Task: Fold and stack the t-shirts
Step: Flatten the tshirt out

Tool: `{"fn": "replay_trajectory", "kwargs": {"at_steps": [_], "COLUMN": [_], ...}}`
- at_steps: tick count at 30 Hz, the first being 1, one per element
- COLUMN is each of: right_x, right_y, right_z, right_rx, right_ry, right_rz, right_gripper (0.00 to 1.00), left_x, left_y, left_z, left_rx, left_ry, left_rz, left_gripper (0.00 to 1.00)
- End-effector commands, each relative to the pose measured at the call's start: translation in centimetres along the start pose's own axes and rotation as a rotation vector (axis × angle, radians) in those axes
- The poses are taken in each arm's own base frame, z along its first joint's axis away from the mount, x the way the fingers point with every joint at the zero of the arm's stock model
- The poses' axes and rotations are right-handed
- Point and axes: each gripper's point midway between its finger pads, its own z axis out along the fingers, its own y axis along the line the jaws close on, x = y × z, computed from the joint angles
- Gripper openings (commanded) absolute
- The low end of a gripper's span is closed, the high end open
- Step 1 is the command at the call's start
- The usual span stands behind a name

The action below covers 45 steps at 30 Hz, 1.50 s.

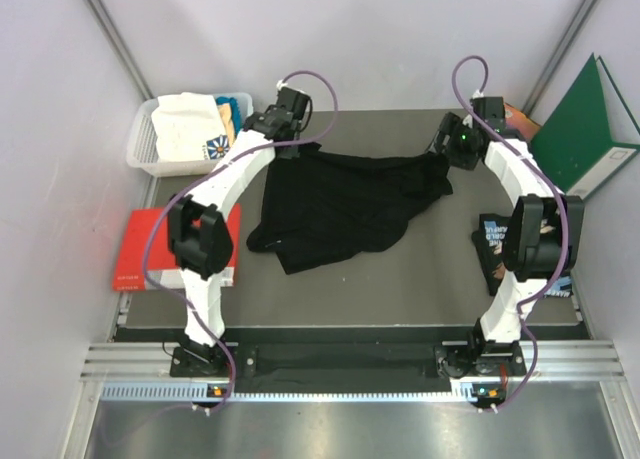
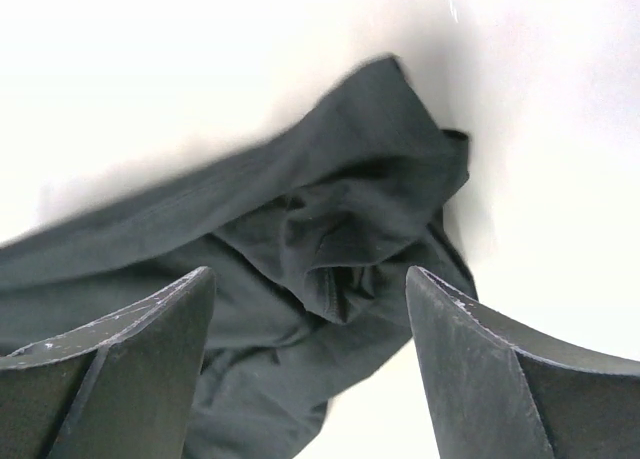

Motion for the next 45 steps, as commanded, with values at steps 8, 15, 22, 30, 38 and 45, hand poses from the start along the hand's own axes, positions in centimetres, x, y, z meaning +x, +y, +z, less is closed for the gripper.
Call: {"fn": "replay_trajectory", "kwargs": {"at_steps": [8,15,22,30,38,45], "right_x": [-6.4,-3.5,-3.0,-4.6,-4.5,-1.1], "right_y": [1.6,3.1,6.8,8.4,8.9,11.3], "right_z": [-3.9,1.6,5.5,12.4,16.1,17.8], "right_rx": [-0.084,-0.192,-0.27,-0.305,-0.286,-0.301], "right_ry": [-0.165,-0.013,0.034,0.005,-0.043,0.036], "right_rz": [0.031,0.053,0.001,0.03,-0.018,-0.073], "right_gripper": [0.78,0.71,0.71,0.71,0.71,0.35], "left_x": [11.1,17.5,19.4,21.1,20.1,19.4], "left_y": [-2.1,-0.8,-1.2,-1.7,-2.2,-2.3], "left_z": [-8.0,-7.0,-6.2,-6.2,-5.5,-4.7], "left_rx": [0.353,0.27,0.264,0.289,0.285,0.265], "left_ry": [0.185,0.363,0.448,0.509,0.508,0.507], "left_rz": [-0.055,-0.03,-0.025,-0.018,-0.026,-0.023], "left_gripper": [0.0,0.0,0.0,0.0,0.0,0.0]}}
